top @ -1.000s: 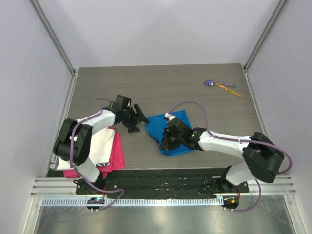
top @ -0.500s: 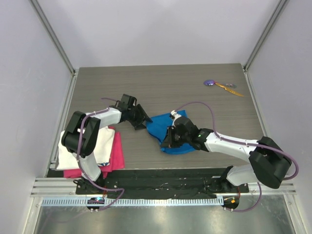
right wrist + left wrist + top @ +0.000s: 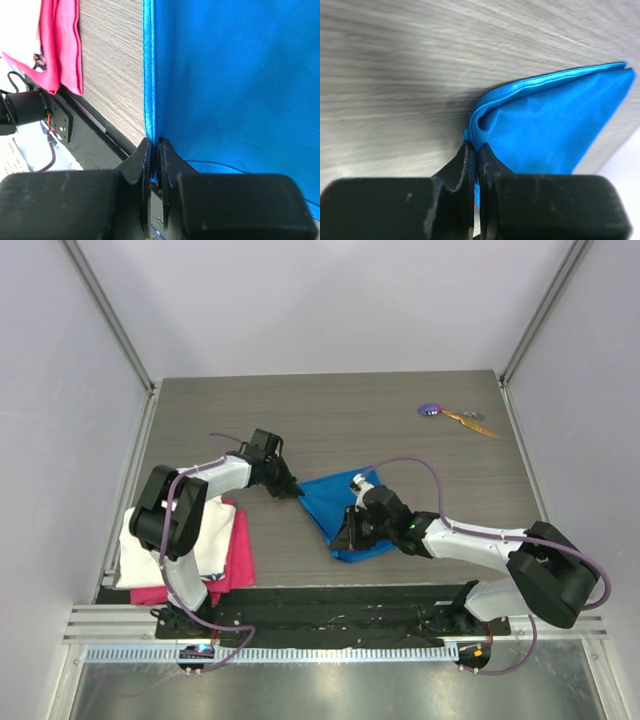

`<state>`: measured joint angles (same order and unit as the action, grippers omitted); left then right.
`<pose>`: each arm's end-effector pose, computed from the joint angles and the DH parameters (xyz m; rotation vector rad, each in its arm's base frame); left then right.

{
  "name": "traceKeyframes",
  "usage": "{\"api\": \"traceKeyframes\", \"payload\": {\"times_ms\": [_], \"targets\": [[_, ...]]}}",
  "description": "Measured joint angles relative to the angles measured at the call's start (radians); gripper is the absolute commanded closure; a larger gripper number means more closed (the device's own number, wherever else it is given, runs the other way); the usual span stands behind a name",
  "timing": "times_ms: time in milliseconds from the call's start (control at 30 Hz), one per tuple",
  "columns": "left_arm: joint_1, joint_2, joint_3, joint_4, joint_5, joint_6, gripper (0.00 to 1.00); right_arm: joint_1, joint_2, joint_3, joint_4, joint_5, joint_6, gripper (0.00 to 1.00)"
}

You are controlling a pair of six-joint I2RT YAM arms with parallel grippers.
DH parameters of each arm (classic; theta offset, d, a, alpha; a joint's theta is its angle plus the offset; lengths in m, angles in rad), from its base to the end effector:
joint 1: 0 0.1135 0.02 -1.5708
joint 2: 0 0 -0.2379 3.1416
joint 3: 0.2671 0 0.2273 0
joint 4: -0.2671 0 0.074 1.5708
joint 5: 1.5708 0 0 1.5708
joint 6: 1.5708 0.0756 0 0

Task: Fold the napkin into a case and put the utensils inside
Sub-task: Pick up the lower triangle-folded napkin from the center of the board, then fold the lower triangle-folded napkin at the center of the board.

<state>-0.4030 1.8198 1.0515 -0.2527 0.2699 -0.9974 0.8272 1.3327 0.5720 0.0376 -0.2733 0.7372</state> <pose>0.3184 -0.1577 0.1096 -0.7131 2.6924 -0.7948 0.1705 0.2156 0.1399 -0.2698 2.5126 1.0481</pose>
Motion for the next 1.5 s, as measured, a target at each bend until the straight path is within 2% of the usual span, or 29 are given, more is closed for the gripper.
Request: {"api": "traceKeyframes", "payload": {"times_ms": [300, 467, 633, 733, 933, 1367, 1500], "targets": [[0.011, -0.097, 0.069, -0.267, -0.128, 0.098, 1.0, 0.058, 0.137, -0.021, 0.205, -0.075, 0.049, 0.99], [-0.015, -0.179, 0.108, -0.432, -0.266, 0.106, 1.0, 0.109, 0.23, -0.023, 0.377, -0.12, 0.119, 0.99], [-0.081, -0.147, 0.224, -0.525, -0.375, 0.071, 1.0, 0.104, 0.237, -0.057, 0.5, -0.149, 0.167, 0.99], [-0.132, -0.067, 0.32, -0.593, -0.446, 0.031, 1.0, 0.073, 0.237, -0.106, 0.569, -0.172, 0.19, 0.99], [-0.2, 0.083, 0.446, -0.673, -0.532, -0.023, 1.0, -0.001, 0.237, -0.18, 0.611, -0.211, 0.205, 0.99], [-0.233, 0.138, 0.547, -0.743, -0.585, -0.075, 1.0, -0.022, 0.237, -0.188, 0.644, -0.245, 0.212, 0.99], [-0.22, 0.137, 0.555, -0.772, -0.6, -0.058, 1.0, 0.007, 0.271, -0.147, 0.642, -0.241, 0.22, 0.99]]}}
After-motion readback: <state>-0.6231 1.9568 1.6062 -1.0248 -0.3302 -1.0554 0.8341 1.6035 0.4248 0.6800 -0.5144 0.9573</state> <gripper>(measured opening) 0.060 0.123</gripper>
